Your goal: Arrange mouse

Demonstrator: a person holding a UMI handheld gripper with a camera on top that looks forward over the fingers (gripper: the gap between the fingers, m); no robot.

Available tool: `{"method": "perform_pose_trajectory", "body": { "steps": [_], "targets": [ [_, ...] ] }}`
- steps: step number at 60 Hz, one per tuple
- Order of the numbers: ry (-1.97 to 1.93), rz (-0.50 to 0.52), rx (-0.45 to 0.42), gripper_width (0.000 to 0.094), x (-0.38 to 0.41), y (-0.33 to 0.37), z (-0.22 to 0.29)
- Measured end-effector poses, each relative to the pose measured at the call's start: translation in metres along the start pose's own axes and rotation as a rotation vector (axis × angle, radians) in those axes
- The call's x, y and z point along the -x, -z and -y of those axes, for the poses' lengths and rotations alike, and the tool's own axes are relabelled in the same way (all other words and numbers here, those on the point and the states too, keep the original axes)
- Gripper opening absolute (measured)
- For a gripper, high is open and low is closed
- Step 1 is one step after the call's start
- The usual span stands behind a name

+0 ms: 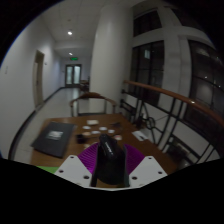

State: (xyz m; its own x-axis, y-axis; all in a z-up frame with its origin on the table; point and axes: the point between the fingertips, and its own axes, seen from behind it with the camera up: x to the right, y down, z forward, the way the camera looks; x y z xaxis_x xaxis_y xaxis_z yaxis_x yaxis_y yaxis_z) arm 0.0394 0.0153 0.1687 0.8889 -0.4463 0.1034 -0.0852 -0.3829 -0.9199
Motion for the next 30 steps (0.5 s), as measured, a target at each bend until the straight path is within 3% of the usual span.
{"method": "perform_pose_trajectory", "body": {
  "steps": [6,10,23,30],
  "targets": [
    [-0.006,0.145,0.011,0.0365,0.099,0.037,-0.018],
    [0.035,0.205,0.064,0.0365,0.153,0.046,-0.065],
    [0.136,0.195,0.256,0.0375,0.195,0.035,-0.174],
    [0.191,0.17,0.21,0.0365,0.193,0.033,-0.176]
  ]
}}
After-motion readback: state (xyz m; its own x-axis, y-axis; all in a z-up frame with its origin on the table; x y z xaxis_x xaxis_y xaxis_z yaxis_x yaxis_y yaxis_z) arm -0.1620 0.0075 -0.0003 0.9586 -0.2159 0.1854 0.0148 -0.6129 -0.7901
